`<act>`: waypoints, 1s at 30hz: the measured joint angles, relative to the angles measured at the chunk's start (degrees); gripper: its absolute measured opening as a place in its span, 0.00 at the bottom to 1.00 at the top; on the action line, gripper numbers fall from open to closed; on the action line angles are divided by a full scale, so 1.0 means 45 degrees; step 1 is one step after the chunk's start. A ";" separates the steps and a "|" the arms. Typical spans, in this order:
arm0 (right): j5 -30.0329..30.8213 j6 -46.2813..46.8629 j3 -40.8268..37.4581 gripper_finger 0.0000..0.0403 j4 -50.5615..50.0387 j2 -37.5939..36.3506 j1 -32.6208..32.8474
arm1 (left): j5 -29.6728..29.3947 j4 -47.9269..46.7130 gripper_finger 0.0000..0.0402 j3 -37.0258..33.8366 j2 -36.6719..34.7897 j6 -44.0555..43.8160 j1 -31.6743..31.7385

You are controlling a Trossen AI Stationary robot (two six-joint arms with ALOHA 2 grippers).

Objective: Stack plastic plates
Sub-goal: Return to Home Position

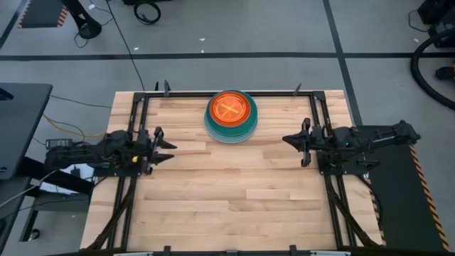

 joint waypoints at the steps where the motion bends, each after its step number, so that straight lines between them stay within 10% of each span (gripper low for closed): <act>1: 0.0199 -0.0002 0.0000 0.03 -0.0163 -0.0184 0.0271 | -0.0034 -0.0020 0.43 0.0000 -0.0125 0.0002 -0.0180; 15: 0.1301 0.1185 -0.1150 0.03 0.0735 -0.0238 0.3669 | -0.3719 0.0344 0.43 -0.0617 -0.0687 0.1385 -0.2916; 30: -0.0134 0.0653 -0.1044 0.02 -0.0376 -0.1475 -0.1340 | -0.3750 0.0457 0.43 -0.0622 -0.0663 0.1476 -0.2895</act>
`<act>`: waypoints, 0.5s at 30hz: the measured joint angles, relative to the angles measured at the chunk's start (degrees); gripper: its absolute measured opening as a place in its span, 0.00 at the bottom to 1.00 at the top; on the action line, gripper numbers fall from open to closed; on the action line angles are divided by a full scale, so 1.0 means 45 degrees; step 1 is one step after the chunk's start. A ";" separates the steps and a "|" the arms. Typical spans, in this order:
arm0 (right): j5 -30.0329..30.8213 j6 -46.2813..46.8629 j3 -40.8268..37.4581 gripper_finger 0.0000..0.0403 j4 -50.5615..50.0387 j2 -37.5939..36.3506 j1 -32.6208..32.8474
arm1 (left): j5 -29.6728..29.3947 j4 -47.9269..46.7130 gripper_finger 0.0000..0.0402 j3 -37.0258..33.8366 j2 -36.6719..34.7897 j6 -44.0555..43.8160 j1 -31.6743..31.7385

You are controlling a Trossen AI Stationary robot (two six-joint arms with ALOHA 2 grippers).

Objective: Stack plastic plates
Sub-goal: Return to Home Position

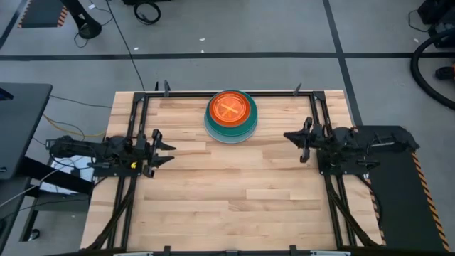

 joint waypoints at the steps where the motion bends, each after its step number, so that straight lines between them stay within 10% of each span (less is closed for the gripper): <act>1: -0.0111 0.0075 0.0000 0.02 -0.0077 -0.0084 -0.0376 | -0.0002 -0.0012 0.43 0.0000 0.0000 0.0026 0.0000; 15: -0.3860 0.0276 -0.0005 0.02 -0.2630 -0.2322 -0.2694 | 0.0043 -0.0937 0.43 -0.0005 0.0010 -0.1303 -0.0024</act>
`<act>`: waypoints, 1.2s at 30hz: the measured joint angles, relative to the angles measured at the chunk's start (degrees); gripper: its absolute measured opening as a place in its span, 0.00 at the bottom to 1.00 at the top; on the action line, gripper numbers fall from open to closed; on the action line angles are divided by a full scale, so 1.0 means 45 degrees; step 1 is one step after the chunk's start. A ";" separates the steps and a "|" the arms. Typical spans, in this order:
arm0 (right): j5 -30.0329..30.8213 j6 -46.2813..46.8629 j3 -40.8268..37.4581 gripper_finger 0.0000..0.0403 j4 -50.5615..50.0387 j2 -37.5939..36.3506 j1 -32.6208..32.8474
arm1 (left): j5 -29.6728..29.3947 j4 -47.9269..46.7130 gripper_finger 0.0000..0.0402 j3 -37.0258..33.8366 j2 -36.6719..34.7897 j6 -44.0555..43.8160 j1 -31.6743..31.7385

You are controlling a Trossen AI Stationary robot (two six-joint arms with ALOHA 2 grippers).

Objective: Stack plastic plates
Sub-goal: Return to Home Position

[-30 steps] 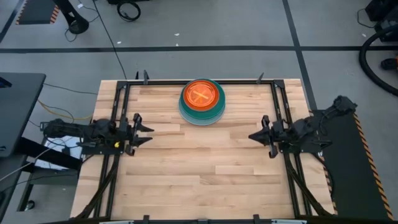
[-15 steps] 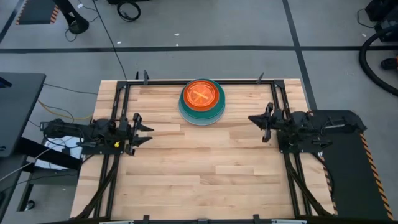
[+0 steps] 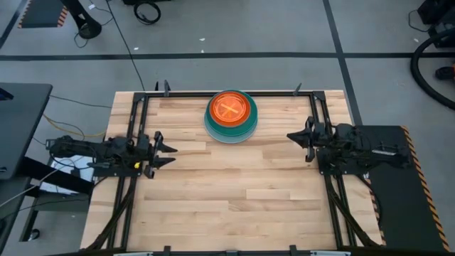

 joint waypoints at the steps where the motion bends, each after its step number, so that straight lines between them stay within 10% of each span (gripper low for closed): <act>1: -0.0156 0.0010 -0.0020 0.02 -0.0094 -0.0101 -0.0056 | 0.0001 0.0000 0.43 0.0000 0.0000 -0.0149 -0.0001; 14: -0.1938 0.0269 -0.1753 0.02 0.2225 -0.0048 0.0845 | 0.0712 0.0100 0.43 -0.0005 -0.0005 0.0637 -0.0005; 19: 0.0271 -0.0303 -0.1753 0.01 0.2102 -0.0039 0.2181 | 0.0719 0.0286 0.43 -0.0005 -0.0003 0.0654 0.0000; 36: -0.0591 -0.1193 -0.1753 0.02 0.1629 0.0074 0.2186 | 0.0729 -0.0189 0.43 -0.0005 -0.0005 0.1982 0.0000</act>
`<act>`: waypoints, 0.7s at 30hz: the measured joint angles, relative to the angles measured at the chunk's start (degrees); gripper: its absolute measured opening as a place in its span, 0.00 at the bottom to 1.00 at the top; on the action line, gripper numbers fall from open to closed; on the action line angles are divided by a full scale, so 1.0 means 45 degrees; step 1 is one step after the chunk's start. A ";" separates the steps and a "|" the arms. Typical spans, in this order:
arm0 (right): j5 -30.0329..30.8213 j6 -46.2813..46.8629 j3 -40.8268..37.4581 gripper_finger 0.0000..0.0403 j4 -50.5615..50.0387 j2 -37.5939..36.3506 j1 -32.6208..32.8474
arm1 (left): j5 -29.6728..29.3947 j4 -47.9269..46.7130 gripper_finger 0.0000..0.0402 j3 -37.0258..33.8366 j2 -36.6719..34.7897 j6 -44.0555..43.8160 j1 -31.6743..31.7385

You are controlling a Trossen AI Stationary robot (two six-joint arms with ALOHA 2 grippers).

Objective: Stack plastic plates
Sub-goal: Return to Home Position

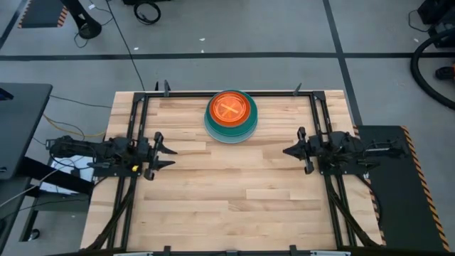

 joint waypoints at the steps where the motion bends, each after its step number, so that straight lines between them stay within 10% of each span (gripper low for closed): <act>1: -0.0185 0.0119 0.0000 0.02 0.0012 0.0012 -0.0146 | 0.0000 0.0005 0.43 -0.0003 0.0000 0.0163 0.0000; 21: 0.1185 0.0416 0.0000 0.05 0.0194 0.0141 -0.0645 | 0.0000 -0.0068 0.43 -0.0005 0.0000 0.0880 -0.0010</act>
